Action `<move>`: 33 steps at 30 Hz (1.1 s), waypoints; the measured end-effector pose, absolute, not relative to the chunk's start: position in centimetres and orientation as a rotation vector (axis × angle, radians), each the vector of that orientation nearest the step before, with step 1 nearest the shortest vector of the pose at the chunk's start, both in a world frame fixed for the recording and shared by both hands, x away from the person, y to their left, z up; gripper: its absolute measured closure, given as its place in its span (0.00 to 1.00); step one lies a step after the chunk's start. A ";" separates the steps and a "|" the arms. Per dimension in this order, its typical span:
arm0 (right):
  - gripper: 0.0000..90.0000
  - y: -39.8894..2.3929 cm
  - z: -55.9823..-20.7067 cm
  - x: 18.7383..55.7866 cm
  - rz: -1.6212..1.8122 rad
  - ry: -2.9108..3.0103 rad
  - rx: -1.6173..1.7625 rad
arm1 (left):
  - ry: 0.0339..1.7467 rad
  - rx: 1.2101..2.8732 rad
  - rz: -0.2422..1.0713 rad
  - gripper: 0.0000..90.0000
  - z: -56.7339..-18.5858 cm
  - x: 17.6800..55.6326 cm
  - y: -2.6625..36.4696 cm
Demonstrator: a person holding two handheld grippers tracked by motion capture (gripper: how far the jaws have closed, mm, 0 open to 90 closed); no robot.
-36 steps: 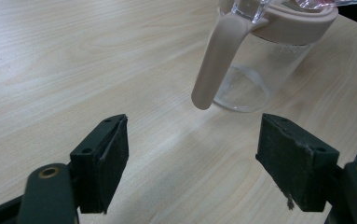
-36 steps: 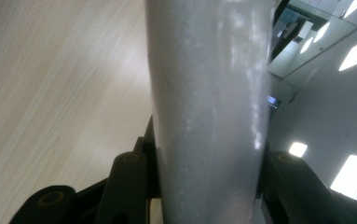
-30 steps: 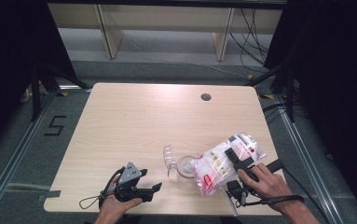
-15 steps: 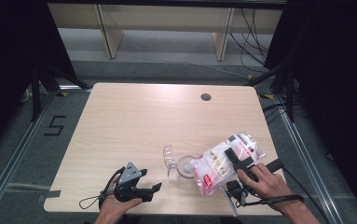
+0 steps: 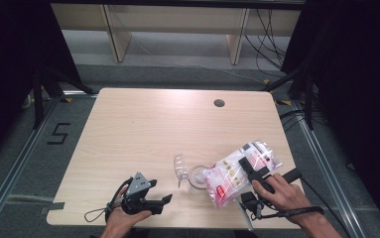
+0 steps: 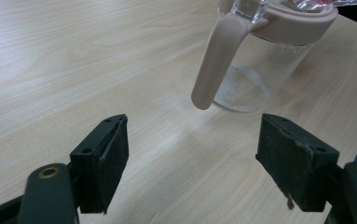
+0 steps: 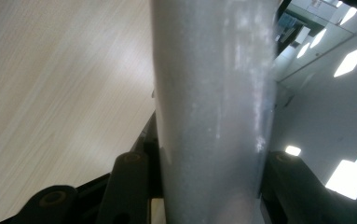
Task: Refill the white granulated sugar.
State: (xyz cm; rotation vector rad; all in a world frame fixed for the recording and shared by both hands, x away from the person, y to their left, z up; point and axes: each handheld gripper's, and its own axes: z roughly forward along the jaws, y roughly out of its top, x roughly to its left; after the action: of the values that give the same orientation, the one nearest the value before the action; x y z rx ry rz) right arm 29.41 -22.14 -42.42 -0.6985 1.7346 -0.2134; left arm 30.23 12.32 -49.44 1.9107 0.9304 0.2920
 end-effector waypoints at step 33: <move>0.75 -21.9 -42.2 29.3 -0.234 1.719 -0.730 | 0.930 1.911 0.294 0.27 -49.4 30.3 12.4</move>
State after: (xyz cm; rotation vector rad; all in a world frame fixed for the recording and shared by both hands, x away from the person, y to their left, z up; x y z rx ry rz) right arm 29.34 -21.90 -42.16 -0.7297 1.7186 -0.2339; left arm 30.25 12.37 -49.42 1.9114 0.9296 0.2938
